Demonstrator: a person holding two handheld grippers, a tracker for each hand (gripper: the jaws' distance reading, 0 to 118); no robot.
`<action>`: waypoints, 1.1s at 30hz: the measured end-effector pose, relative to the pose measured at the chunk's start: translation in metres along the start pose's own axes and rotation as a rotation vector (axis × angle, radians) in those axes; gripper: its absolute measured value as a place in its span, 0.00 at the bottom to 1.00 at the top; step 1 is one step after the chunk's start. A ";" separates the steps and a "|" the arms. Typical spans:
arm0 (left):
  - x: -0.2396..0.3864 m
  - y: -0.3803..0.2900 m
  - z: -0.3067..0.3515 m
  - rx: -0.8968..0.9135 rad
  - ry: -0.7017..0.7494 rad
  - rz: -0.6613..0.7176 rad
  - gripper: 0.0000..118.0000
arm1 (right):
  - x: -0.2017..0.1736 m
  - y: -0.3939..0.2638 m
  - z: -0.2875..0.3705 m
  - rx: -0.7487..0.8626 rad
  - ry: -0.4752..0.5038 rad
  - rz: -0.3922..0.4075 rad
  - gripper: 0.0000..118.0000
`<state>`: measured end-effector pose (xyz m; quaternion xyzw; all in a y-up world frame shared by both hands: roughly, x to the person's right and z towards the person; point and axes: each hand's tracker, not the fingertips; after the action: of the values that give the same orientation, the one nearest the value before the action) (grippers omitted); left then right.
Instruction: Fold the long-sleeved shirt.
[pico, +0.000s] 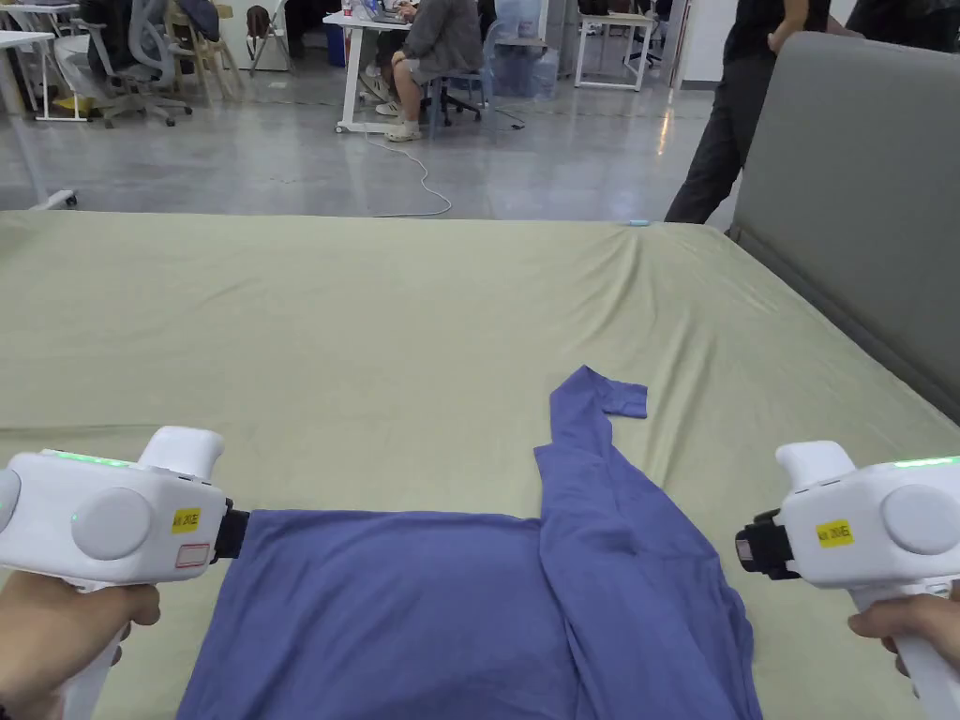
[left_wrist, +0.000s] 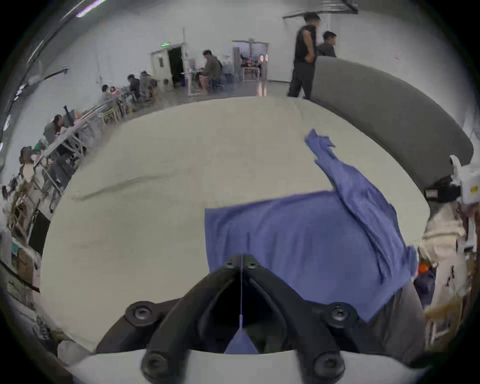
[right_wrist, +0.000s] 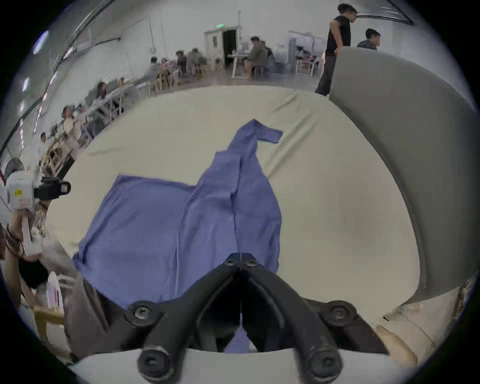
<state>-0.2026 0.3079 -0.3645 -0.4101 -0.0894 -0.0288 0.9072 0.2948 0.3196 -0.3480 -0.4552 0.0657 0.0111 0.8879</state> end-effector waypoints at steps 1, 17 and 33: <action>-0.001 0.004 -0.014 -0.001 -0.013 0.011 0.00 | 0.000 0.007 -0.008 -0.014 -0.003 0.031 0.00; -0.016 0.072 -0.166 -0.101 -0.026 0.026 0.00 | 0.000 0.281 -0.262 -0.008 -0.017 -0.014 0.61; -0.041 0.060 -0.190 -0.079 -0.010 0.077 0.00 | 0.012 0.310 -0.425 -0.183 -0.144 -0.152 0.00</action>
<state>-0.2094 0.2045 -0.5392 -0.4488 -0.0768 0.0047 0.8903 0.2371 0.1559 -0.8449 -0.5360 -0.0342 -0.0175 0.8434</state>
